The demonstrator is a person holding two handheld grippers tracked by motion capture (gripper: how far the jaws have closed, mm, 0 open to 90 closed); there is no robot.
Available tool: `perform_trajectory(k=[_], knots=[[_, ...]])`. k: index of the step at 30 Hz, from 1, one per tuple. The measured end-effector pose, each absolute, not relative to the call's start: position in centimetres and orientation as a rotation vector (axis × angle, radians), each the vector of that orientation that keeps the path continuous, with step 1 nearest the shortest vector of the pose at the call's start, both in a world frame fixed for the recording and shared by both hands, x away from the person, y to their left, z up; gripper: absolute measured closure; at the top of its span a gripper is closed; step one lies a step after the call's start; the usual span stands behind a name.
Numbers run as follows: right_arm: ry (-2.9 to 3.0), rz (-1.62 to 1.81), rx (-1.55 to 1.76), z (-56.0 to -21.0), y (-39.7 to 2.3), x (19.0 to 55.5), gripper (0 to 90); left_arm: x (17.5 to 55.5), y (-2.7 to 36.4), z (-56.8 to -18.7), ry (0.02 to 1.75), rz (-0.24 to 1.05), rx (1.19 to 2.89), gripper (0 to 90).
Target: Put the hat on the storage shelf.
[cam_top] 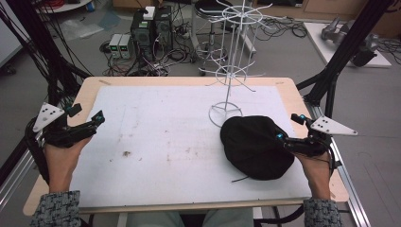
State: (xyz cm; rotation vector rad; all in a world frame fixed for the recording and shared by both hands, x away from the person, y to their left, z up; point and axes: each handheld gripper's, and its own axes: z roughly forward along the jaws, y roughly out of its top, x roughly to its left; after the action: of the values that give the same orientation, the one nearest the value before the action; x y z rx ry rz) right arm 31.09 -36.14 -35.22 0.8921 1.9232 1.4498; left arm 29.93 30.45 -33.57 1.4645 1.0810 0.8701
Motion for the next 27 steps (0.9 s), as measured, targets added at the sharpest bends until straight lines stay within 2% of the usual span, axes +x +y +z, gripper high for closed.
perform_trajectory(k=[27], knots=[[1.956,1.428,0.845,-35.38,-35.78,31.01,14.2,29.82,30.63,-33.48,1.091,0.872,1.463,19.0]])
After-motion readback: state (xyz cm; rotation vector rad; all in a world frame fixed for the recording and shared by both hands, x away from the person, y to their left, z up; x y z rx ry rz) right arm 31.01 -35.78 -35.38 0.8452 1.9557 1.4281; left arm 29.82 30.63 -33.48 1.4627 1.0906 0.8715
